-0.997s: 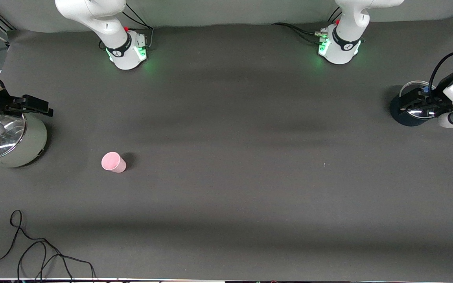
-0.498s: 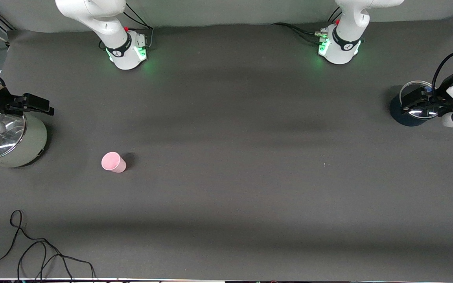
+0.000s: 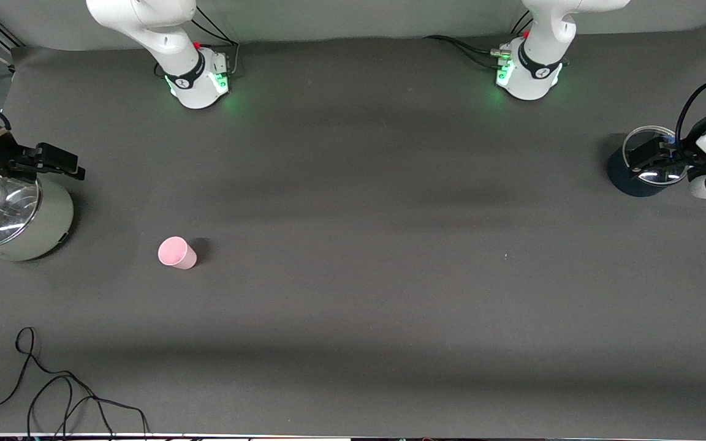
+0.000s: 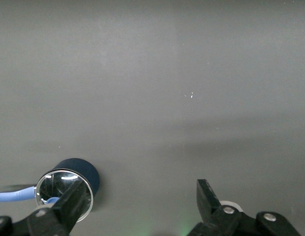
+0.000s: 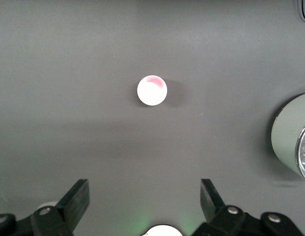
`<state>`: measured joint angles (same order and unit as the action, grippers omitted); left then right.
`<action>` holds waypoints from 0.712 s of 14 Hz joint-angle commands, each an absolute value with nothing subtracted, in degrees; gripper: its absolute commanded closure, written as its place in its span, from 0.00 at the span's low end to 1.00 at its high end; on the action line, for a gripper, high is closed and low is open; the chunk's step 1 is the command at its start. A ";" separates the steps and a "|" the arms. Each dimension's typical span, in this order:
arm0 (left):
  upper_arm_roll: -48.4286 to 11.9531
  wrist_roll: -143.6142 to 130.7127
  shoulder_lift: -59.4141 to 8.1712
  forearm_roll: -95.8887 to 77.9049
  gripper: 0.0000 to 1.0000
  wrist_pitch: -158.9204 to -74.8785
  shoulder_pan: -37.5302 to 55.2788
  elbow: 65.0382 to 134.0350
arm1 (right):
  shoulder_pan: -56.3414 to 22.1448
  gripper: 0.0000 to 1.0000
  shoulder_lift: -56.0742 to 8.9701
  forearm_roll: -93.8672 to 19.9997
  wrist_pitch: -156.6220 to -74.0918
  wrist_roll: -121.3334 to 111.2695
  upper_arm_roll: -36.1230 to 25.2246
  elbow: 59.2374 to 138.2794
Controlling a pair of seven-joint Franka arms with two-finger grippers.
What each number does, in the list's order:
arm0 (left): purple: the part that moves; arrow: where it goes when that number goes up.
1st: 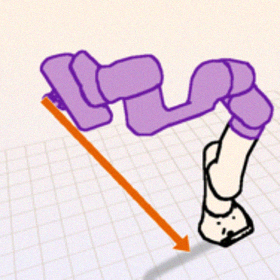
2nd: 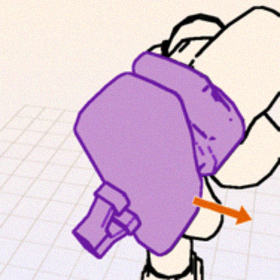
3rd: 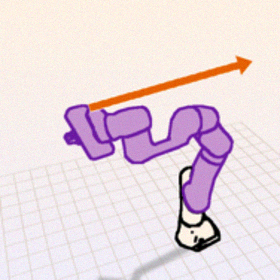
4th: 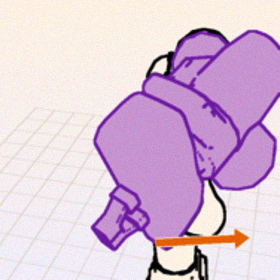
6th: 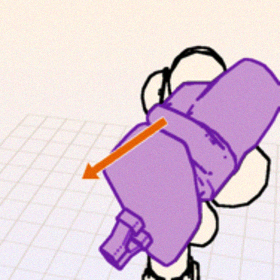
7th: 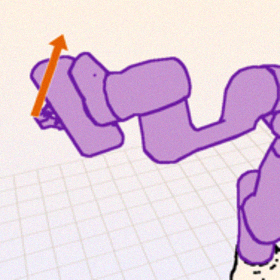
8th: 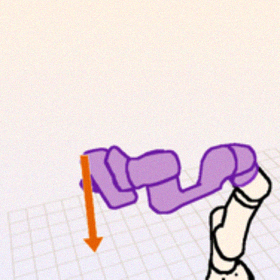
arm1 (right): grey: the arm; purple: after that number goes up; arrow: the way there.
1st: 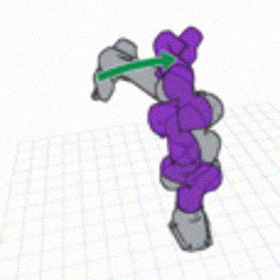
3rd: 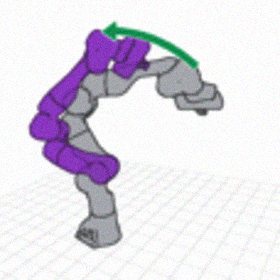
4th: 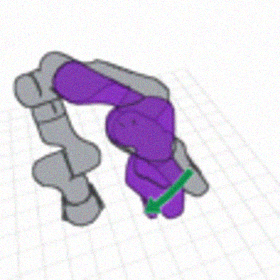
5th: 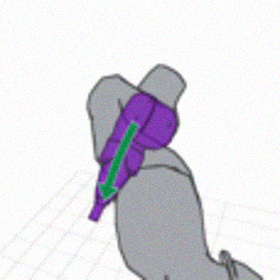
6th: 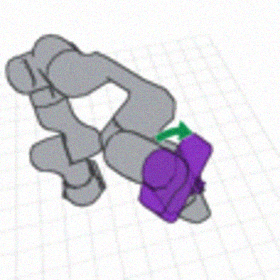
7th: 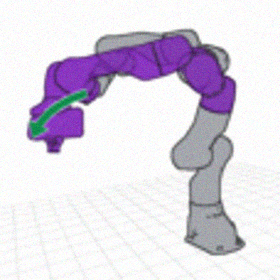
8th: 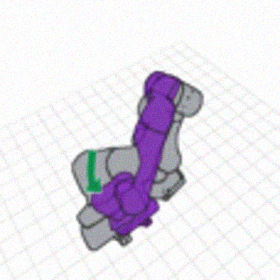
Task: Transfer pink cup from left to right arm
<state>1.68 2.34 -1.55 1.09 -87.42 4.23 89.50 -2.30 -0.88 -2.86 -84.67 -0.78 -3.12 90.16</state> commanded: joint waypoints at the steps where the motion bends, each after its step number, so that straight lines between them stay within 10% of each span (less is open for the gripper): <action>1: 2.11 1.05 -0.97 1.85 0.00 -86.84 5.45 89.30 | -2.29 0.00 0.62 -1.76 -86.31 -1.58 -2.99 92.38; 10: 2.11 1.05 -1.41 1.32 0.00 -87.54 5.10 89.30 | -2.37 0.00 -0.52 0.43 -86.57 -1.93 -2.99 90.54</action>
